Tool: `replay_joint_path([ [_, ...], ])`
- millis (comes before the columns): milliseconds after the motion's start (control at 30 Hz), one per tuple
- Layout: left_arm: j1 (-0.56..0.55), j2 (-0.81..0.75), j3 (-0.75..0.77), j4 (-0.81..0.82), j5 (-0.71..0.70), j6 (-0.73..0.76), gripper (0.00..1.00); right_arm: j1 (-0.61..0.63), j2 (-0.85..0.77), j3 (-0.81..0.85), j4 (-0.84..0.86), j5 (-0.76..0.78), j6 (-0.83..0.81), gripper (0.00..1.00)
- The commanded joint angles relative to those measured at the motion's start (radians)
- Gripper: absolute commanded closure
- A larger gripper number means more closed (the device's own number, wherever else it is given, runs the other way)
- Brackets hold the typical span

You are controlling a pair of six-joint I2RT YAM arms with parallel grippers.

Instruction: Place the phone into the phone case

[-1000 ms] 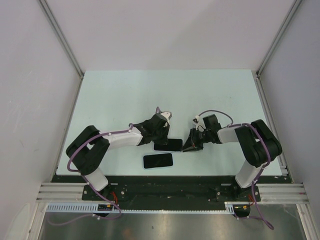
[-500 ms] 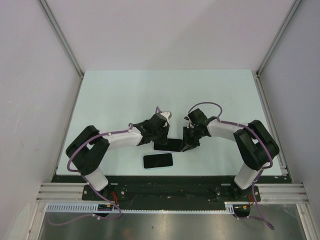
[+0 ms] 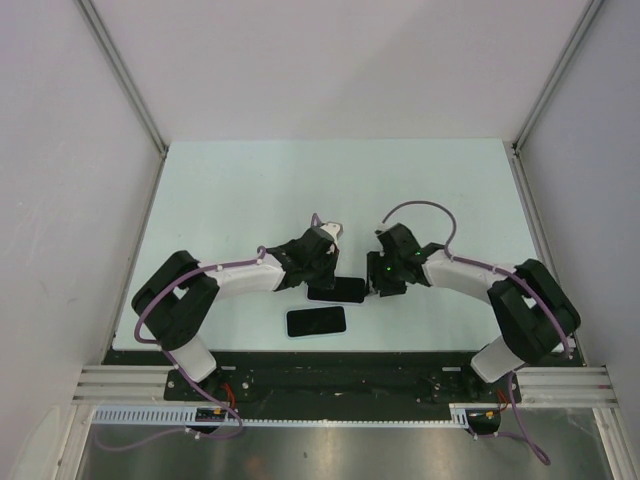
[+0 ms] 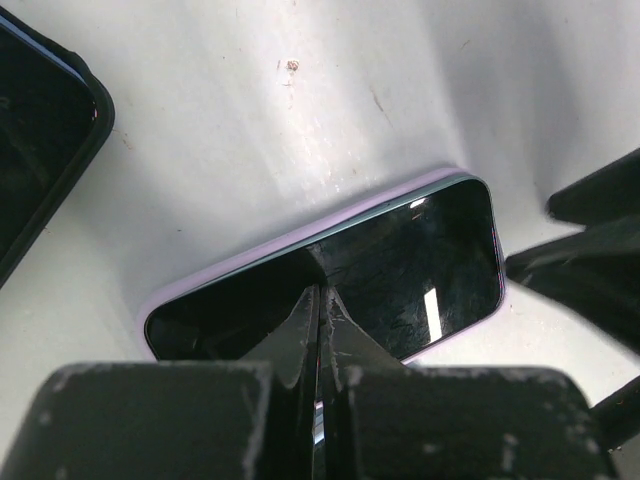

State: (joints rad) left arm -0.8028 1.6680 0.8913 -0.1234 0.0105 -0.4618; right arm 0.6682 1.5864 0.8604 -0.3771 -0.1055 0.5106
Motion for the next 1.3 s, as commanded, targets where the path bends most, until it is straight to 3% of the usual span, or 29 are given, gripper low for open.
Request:
replay_joint_path([
  [0, -0.004, 0.015, -0.045, -0.133, -0.018, 0.023, 1.00, -0.154, -0.120, -0.107, 0.177, -0.166, 0.015, 0.44],
  [67, -0.004, 0.012, -0.046, -0.133, -0.018, 0.023, 1.00, -0.206, -0.120, -0.142, 0.239, -0.290, 0.022, 0.40],
  [200, -0.006, 0.009, -0.046, -0.133, -0.018, 0.023, 1.00, -0.283, -0.007, -0.161, 0.328, -0.428, 0.039, 0.43],
  [467, -0.004, 0.021, -0.040, -0.133, -0.018, 0.026, 1.00, -0.291, 0.182, -0.158, 0.507, -0.554, 0.097, 0.61],
  [733, -0.007, 0.024, -0.034, -0.133, -0.029, 0.026, 0.96, -0.291, 0.213, -0.144, 0.380, -0.370, 0.029, 0.83],
  [1100, -0.012, 0.125, 0.024, -0.166, 0.040, 0.072, 1.00, -0.216, 0.311, -0.072, 0.227, -0.142, -0.023, 0.96],
  [1267, -0.012, 0.107, 0.018, -0.173, 0.031, 0.074, 1.00, -0.147, 0.340, -0.005, 0.106, 0.053, -0.037, 0.98],
])
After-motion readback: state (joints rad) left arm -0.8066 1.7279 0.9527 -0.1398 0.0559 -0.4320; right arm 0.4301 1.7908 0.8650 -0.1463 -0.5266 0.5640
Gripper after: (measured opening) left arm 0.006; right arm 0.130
